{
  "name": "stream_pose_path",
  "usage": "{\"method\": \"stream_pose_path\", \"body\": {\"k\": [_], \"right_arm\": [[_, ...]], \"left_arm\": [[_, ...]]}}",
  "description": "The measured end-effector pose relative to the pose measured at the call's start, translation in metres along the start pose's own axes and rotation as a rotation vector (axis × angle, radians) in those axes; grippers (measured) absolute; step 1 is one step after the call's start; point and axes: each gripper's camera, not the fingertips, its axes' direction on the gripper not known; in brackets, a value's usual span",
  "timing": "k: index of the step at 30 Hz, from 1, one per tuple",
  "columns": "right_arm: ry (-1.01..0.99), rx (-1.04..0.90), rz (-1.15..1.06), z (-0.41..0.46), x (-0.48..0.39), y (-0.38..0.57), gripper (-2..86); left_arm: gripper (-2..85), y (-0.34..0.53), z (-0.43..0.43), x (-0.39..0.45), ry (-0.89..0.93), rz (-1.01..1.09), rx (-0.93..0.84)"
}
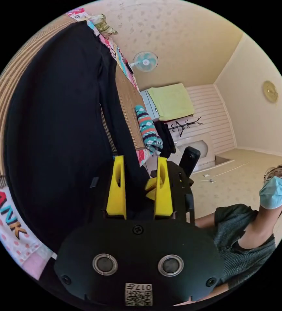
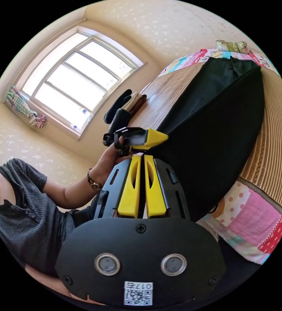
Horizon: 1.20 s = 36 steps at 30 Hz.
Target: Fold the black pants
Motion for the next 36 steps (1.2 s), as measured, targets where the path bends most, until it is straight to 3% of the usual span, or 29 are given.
{"method": "stream_pose_path", "body": {"k": [2, 5, 8, 13, 18, 22, 24, 29, 31, 33, 36], "right_arm": [[-0.033, -0.066, -0.048, 0.003, 0.010, -0.012, 1.9], [-0.093, -0.157, -0.137, -0.010, 0.034, -0.033, 1.4], [-0.010, -0.160, -0.129, -0.039, 0.075, -0.068, 1.2], [0.271, 0.125, 0.170, -0.106, 0.191, -0.187, 3.3], [0.476, 0.170, 0.376, -0.107, 0.295, -0.304, 11.1], [0.428, 0.254, 0.507, -0.093, 0.357, -0.351, 10.3], [0.472, 0.206, 0.550, -0.079, 0.374, -0.368, 7.6], [0.716, 0.098, 0.474, -0.035, 0.350, -0.422, 3.5], [0.848, 0.081, 0.283, -0.002, 0.299, -0.458, 2.9], [0.891, 0.081, 0.147, 0.026, 0.261, -0.481, 2.6], [0.772, 0.128, 0.034, 0.063, 0.218, -0.510, 2.3]], "left_arm": [[5.4, 0.000, 0.006, 0.003, -0.090, 0.015, -0.031], [4.2, 0.003, 0.005, 0.005, -0.084, 0.039, -0.032], [3.8, 0.009, 0.004, 0.010, -0.095, 0.060, -0.031], [3.5, 0.019, 0.013, 0.017, -0.093, 0.071, -0.032], [3.3, 0.030, 0.021, 0.027, -0.090, 0.071, -0.018], [3.2, 0.036, 0.026, 0.033, -0.100, 0.075, -0.010], [3.2, 0.038, 0.029, 0.035, -0.093, 0.076, -0.013], [2.5, 0.040, 0.031, 0.034, -0.021, 0.085, -0.044], [2.0, 0.043, 0.023, 0.038, 0.002, 0.111, -0.020], [1.7, 0.051, 0.011, 0.043, 0.023, 0.125, 0.016], [1.6, 0.071, -0.012, 0.049, 0.000, 0.111, 0.071]]}}
